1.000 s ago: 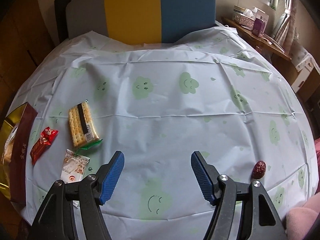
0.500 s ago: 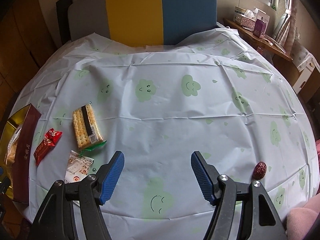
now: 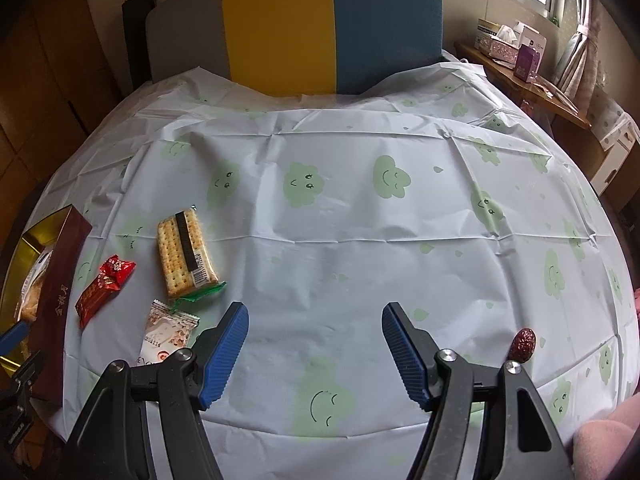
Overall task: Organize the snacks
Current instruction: 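Move the left gripper toward the red-wrapped snack bar, then grasp the red-wrapped snack bar with the left gripper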
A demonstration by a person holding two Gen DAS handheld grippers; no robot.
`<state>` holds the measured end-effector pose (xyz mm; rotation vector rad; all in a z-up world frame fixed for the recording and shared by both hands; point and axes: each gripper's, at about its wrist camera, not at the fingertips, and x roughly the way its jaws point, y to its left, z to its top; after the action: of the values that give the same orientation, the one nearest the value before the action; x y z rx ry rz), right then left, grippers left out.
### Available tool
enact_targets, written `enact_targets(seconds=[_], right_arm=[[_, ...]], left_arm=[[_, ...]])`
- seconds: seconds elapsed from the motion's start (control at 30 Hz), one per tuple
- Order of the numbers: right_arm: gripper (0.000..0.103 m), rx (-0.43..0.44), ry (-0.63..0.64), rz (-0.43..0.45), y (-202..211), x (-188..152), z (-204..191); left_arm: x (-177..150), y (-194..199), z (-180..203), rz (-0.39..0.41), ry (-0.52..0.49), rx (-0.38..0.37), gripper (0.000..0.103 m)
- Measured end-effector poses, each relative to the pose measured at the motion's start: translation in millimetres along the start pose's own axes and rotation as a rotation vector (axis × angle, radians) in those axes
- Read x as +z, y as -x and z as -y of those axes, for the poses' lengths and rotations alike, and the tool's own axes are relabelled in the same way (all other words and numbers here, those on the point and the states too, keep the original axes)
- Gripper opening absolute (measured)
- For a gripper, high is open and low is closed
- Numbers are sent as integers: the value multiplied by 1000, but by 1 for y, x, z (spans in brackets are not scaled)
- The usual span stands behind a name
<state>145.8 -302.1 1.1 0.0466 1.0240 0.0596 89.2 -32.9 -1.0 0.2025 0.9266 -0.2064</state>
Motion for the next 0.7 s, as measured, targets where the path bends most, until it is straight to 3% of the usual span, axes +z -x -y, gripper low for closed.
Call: enact_targets(seconds=[0.33,0.7], right_arm=[[71,14,-3,20,6,1,0],[71,33,-22,41,10,4,3]], left_arm=[[41,-47,-17,-110,-42,-72,48],[48,-103,1,-225,-111,-26,48]])
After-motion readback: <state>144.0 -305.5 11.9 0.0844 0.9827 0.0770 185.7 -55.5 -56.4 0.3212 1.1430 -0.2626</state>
